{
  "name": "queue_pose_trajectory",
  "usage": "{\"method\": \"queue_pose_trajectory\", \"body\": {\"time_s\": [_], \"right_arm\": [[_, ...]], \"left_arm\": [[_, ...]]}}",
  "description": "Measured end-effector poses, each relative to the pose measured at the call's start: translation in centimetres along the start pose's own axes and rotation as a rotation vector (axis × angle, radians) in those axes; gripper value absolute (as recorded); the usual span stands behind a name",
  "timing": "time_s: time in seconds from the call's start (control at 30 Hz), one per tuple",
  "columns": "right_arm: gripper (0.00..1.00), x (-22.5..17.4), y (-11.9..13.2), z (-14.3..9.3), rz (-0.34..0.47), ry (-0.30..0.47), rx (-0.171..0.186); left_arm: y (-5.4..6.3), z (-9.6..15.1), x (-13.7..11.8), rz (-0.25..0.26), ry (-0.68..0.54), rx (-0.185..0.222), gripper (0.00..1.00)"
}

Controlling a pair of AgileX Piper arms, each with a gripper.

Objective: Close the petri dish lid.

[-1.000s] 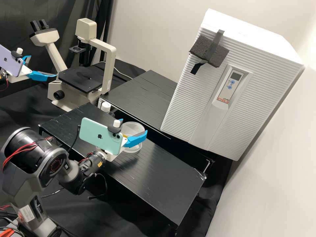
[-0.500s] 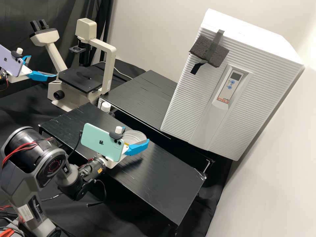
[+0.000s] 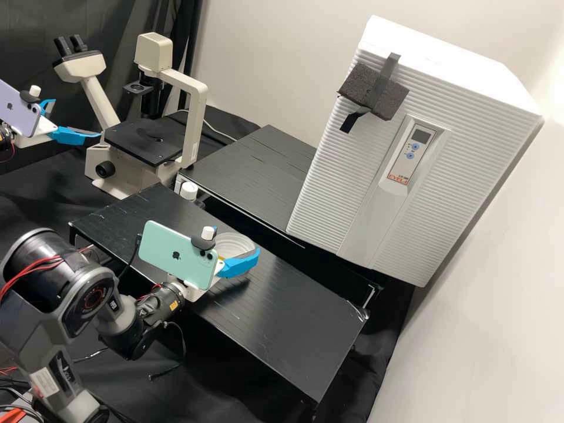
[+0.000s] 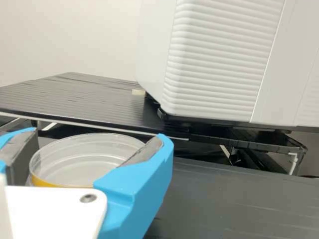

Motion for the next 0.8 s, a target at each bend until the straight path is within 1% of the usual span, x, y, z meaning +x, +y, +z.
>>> {"method": "queue_pose_trajectory", "body": {"time_s": [0.1,0.17,0.2,0.8], "right_arm": [[0.0,0.08,-0.25,0.2,-0.013,-0.01,0.007],[0.0,0.13,-0.37,0.35,-0.019,-0.017,0.018],[1.0,0.14,-0.4,0.4,-0.021,-0.019,0.021],[1.0,-0.21,-0.61,0.8,-0.035,-0.03,0.016]], "left_arm": [[0.0,0.0,0.0,0.0,0.0,0.0,1.0],[0.0,0.0,0.0,0.0,0.0,0.0,1.0],[0.0,0.0,0.0,0.0,0.0,0.0,1.0],[0.0,0.0,0.0,0.0,0.0,0.0,1.0]]}}
